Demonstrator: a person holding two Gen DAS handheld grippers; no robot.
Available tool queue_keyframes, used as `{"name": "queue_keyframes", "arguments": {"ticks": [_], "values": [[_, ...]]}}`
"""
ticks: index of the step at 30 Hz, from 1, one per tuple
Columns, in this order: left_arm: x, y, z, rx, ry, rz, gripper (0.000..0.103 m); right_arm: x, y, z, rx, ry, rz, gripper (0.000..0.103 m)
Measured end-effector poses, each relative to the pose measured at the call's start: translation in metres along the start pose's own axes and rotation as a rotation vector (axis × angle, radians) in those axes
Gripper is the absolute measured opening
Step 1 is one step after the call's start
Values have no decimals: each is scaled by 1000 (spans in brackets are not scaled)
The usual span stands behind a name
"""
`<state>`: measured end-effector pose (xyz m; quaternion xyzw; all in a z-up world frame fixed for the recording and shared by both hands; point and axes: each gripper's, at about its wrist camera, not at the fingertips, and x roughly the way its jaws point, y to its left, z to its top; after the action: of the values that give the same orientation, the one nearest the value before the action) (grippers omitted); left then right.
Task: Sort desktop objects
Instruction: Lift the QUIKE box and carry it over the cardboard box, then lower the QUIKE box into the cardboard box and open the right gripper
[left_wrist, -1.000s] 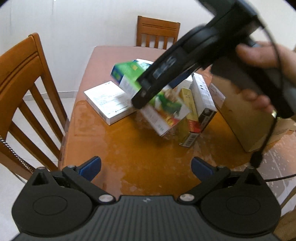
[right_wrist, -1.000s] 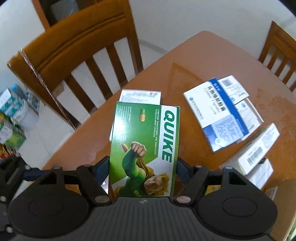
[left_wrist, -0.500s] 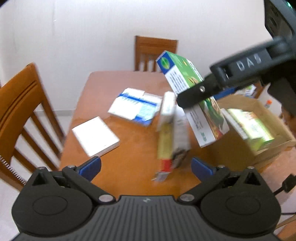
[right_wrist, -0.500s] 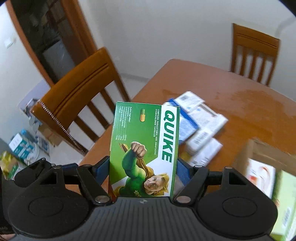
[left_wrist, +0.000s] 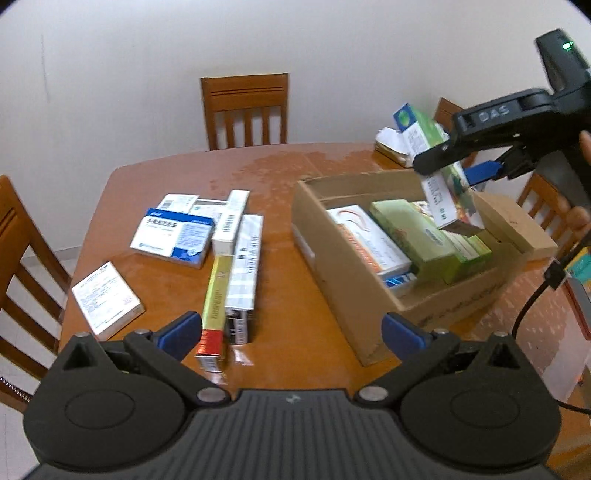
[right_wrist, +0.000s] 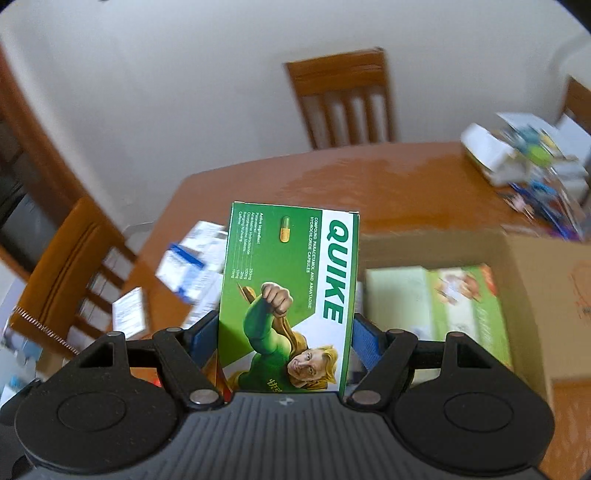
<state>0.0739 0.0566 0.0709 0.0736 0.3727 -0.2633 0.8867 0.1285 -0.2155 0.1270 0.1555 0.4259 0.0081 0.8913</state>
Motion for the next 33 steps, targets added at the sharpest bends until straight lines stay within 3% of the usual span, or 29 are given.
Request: {"name": "queue_keyframes", "arguments": {"ticks": [7,24,33], "values": [[2,-20,1,61,15,4,103,20,-18,-11,34,45,-25,79],[37,-9,2,32,72,-32,103,106,20,10,-104,208,-88,79],[47,-2,3,7,84,-42,103,128,26,10,-146,250,-135,79]]}}
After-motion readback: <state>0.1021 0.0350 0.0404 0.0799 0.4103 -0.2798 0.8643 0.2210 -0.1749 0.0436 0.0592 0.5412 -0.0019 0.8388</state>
